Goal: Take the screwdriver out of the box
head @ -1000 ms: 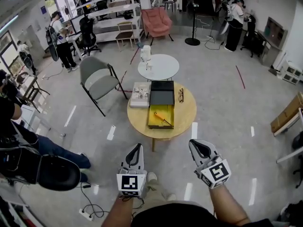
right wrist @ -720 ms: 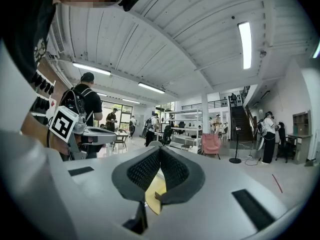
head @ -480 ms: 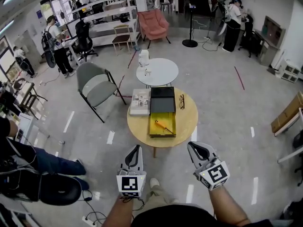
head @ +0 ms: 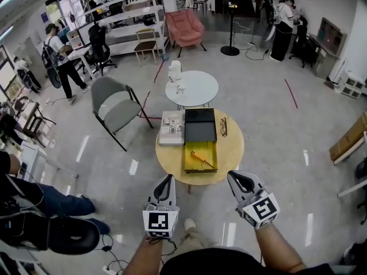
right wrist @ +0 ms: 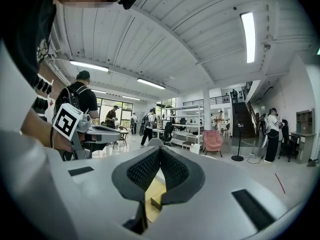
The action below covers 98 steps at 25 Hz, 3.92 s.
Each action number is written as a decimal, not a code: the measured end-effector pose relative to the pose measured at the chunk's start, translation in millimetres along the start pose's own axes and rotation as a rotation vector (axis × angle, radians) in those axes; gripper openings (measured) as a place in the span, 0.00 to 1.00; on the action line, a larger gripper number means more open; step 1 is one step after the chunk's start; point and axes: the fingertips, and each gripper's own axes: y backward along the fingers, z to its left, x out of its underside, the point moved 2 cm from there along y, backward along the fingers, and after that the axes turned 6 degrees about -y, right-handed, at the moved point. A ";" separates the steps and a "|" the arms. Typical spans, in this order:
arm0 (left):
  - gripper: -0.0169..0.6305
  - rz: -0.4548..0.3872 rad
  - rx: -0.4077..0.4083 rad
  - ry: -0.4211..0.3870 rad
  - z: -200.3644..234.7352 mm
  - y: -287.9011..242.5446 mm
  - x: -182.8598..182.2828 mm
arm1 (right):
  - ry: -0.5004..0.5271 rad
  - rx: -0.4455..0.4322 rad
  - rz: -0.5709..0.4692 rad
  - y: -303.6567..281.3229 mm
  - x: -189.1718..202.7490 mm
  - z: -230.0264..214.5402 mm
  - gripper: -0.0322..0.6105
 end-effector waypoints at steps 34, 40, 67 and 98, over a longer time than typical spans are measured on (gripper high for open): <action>0.05 -0.028 0.084 0.064 138.2 -116.4 41.9 | 0.023 0.073 0.063 -165.7 -18.6 -19.0 0.08; 0.05 0.008 0.099 0.078 134.9 -127.9 57.9 | 0.020 0.093 0.080 -172.0 -12.1 -30.8 0.08; 0.05 0.094 0.093 0.064 121.1 -239.7 74.8 | -0.048 -0.004 0.152 -250.3 42.8 -129.7 0.08; 0.05 0.263 0.053 0.146 87.4 -257.8 158.9 | -0.113 -0.206 0.458 -304.7 197.7 -119.5 0.30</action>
